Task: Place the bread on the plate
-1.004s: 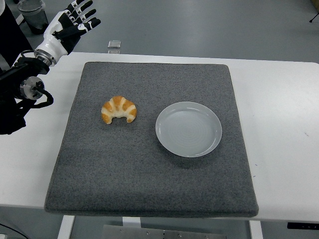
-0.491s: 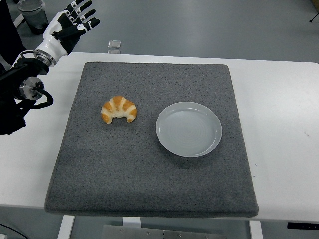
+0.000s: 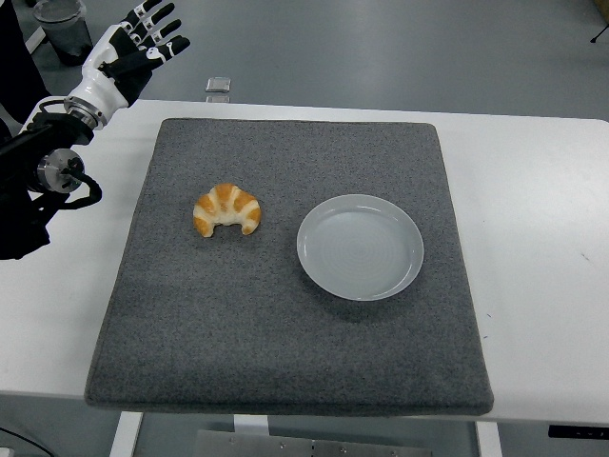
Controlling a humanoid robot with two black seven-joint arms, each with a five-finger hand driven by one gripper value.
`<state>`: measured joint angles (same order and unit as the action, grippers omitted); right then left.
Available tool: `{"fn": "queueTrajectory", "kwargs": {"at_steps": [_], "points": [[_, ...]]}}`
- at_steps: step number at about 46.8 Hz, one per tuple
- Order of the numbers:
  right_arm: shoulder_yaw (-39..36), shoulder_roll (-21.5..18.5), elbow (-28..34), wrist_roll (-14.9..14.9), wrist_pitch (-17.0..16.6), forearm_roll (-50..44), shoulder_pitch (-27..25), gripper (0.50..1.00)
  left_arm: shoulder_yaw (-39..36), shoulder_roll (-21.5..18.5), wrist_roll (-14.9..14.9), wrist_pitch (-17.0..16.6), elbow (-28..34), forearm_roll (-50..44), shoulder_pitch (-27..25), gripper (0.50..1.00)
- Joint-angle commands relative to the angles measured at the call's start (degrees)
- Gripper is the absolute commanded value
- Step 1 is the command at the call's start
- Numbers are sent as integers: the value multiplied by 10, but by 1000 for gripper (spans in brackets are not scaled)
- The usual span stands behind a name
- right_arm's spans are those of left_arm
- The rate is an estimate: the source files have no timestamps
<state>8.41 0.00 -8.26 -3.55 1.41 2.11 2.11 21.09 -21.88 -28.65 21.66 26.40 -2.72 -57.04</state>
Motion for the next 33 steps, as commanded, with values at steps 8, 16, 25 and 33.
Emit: {"fn": "queueTrajectory", "kwargs": {"at_steps": [8, 16, 25, 33], "points": [[0, 0, 0, 0, 0, 0, -1, 930, -2, -1, 0, 0, 1, 4, -1, 992], [0, 0, 0, 0, 0, 0, 0, 930, -4, -4, 0, 0, 1, 9, -4, 992], [0, 0, 0, -1, 0, 0, -1, 930, -9, -21, 0, -12, 52, 10, -5, 990], [0, 0, 0, -1, -3, 0, -1, 930, -36, -84, 0, -108, 200, 36, -14, 984]]}}
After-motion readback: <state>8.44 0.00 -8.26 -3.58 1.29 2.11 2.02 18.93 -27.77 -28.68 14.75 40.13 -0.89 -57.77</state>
